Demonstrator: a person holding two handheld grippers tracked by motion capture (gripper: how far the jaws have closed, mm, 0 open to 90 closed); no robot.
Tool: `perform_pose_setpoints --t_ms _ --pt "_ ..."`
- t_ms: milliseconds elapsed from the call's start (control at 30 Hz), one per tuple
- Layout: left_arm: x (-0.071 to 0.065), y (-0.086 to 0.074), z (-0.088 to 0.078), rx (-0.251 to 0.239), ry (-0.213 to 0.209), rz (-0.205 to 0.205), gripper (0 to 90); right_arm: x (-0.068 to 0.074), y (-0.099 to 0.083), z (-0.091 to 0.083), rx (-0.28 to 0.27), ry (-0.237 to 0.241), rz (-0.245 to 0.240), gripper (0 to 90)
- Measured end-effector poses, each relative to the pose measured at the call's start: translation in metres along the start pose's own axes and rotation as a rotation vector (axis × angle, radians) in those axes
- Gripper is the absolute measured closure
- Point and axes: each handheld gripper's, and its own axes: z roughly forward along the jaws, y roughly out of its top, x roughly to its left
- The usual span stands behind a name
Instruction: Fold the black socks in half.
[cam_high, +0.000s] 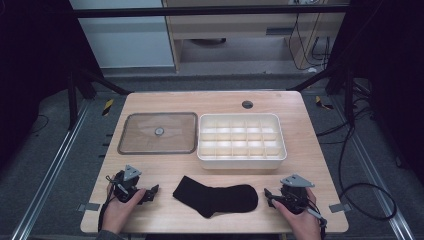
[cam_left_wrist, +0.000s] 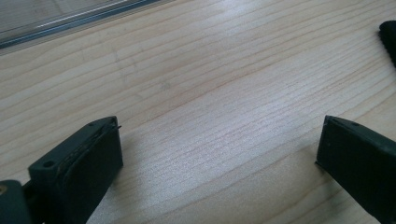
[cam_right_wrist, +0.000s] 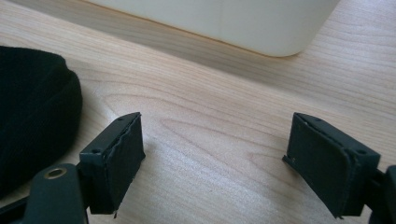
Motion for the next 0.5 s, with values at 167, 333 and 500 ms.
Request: perform_pose_setpoints --t_ms 167,333,500 --pt "0.0001 0.0030 0.0002 0.025 0.000 0.002 0.0 -0.0022 0.0022 0.0024 -0.001 0.000 0.001 18.8" --pt "-0.0006 0.0015 -0.0001 0.014 -0.001 0.000 0.0 -0.0033 0.0033 0.0033 0.002 0.002 -0.002 19.0" --pt "-0.0001 0.0027 -0.0061 0.017 -0.033 -0.030 5.0 -0.0004 0.0059 0.0006 0.029 -0.001 0.007 24.9"
